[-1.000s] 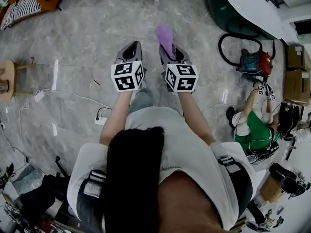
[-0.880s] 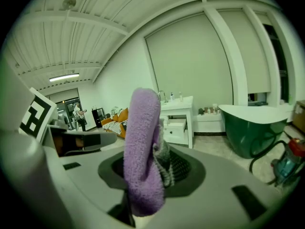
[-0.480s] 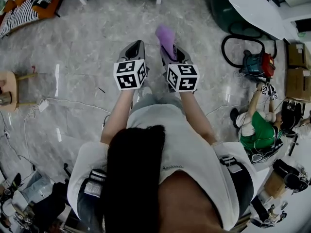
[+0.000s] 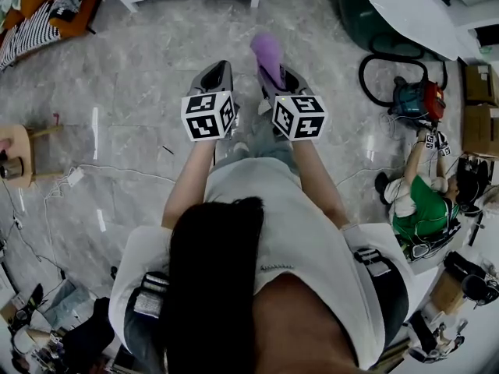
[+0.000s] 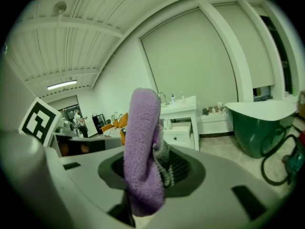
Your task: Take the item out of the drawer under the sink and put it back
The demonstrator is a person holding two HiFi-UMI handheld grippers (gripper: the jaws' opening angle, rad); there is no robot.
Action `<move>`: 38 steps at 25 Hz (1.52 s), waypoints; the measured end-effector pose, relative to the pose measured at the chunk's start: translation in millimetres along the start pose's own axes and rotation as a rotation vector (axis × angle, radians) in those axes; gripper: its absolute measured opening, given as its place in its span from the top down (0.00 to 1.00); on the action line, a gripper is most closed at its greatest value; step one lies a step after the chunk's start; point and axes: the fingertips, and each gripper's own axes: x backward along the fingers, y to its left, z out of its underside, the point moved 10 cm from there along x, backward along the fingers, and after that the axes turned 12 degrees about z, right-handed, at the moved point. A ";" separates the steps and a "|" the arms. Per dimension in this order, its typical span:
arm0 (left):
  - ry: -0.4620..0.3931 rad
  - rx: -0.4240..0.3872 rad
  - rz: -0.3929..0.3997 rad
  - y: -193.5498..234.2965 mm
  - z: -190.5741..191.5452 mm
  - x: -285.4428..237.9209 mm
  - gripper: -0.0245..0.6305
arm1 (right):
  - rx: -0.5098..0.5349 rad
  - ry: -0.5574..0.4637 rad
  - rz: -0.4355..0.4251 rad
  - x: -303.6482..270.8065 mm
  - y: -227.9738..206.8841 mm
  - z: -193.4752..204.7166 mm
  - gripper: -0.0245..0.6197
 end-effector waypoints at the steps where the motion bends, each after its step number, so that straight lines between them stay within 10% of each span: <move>1: 0.002 0.002 -0.003 2.7 -0.2 -1.6 0.95 | -0.002 -0.002 -0.009 -3.1 -0.5 -1.3 0.72; 38: 0.019 0.059 -0.183 88.2 -135.5 -296.9 0.95 | 0.064 0.124 -0.175 -304.1 -151.5 -162.6 0.72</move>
